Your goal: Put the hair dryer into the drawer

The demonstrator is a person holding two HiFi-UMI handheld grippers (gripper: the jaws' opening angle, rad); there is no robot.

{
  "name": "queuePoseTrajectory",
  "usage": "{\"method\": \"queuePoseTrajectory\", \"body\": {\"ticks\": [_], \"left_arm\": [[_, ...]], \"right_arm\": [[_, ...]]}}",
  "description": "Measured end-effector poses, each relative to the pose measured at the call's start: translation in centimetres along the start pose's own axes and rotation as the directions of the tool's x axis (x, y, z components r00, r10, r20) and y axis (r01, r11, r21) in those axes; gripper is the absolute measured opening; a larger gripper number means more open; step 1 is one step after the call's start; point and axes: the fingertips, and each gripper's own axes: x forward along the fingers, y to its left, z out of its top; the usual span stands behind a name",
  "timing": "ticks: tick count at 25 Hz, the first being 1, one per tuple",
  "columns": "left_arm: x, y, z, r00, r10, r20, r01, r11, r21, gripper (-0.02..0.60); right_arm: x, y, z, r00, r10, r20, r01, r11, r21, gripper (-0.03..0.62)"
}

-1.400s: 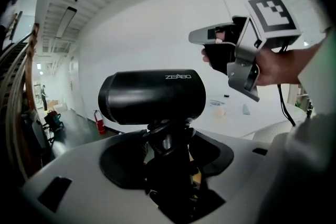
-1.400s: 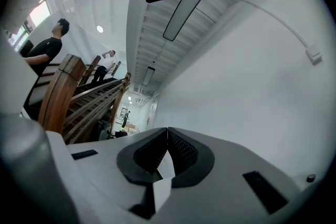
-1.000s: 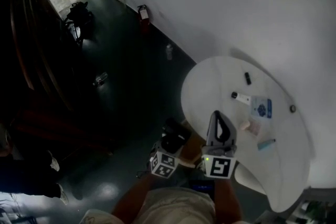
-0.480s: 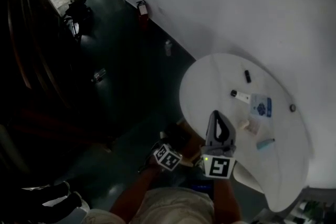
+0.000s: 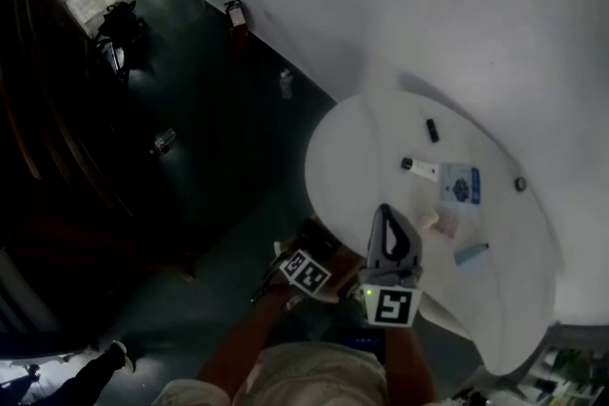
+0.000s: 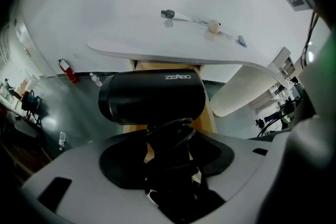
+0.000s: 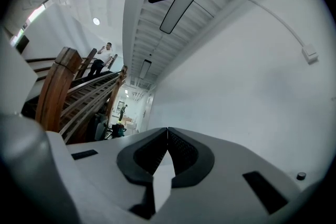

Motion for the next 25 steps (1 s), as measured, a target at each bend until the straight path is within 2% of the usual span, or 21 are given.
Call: {"method": "queuePoseTrajectory", "body": {"ticks": [5, 12, 25], "left_arm": [[1.3, -0.2, 1.2, 0.999, -0.019, -0.027, 0.019, 1.0, 0.0, 0.253], [3.0, -0.6, 3.1, 0.999, -0.036, -0.015, 0.036, 0.999, 0.007, 0.253], [5.5, -0.2, 6.9, 0.995, -0.026, 0.101, 0.028, 0.999, -0.022, 0.253]], "right_arm": [[-0.2, -1.6, -1.0, 0.999, -0.022, -0.025, 0.021, 1.0, -0.003, 0.008], [0.1, -2.6, -1.9, 0.999, -0.027, -0.042, 0.027, 1.0, -0.002, 0.008], [1.2, -3.8, -4.4, 0.996, -0.01, -0.092, 0.008, 1.0, -0.018, 0.008]]}}
